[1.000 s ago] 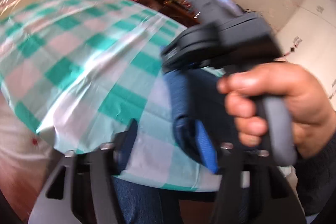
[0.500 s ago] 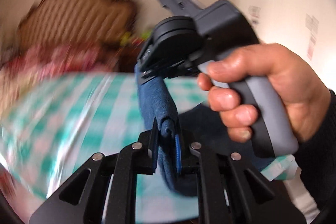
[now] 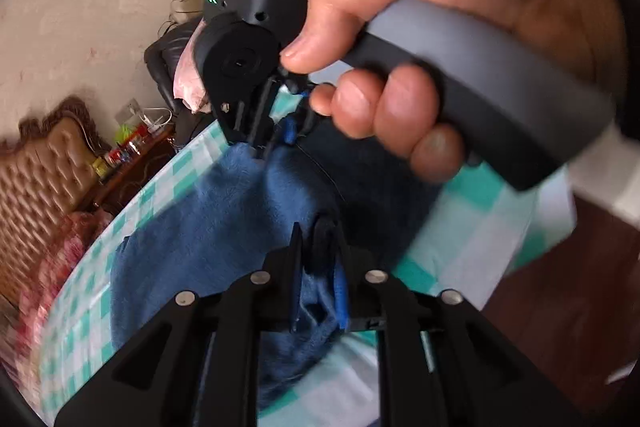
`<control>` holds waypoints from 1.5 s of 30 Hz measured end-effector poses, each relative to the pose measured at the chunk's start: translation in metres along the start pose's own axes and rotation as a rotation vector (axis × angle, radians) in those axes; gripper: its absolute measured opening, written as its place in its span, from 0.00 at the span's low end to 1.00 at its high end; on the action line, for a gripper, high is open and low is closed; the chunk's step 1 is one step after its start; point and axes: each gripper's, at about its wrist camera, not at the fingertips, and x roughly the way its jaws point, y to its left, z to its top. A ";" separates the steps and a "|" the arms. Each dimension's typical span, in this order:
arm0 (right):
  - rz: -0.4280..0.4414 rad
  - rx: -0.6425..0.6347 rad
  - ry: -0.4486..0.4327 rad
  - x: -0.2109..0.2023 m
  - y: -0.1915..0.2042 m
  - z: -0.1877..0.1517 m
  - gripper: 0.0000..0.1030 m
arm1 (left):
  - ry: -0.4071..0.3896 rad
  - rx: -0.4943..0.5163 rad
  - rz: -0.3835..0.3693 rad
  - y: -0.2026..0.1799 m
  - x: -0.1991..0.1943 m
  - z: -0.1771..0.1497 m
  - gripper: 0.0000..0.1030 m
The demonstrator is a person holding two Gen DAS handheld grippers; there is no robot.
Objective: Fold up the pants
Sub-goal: 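Lift the held edge and fold it over onto the jeans with both tools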
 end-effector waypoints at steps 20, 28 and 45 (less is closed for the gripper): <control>0.030 -0.170 -0.124 -0.075 0.013 0.033 0.07 | -0.134 0.219 0.259 -0.023 -0.018 0.041 0.10; -0.019 -0.074 -0.079 -0.041 -0.066 0.017 0.07 | -0.053 0.350 0.130 -0.078 0.045 0.033 0.10; -0.192 -0.005 -0.360 -0.101 -0.071 -0.004 0.28 | -0.149 -0.088 -0.137 0.052 -0.001 0.036 0.71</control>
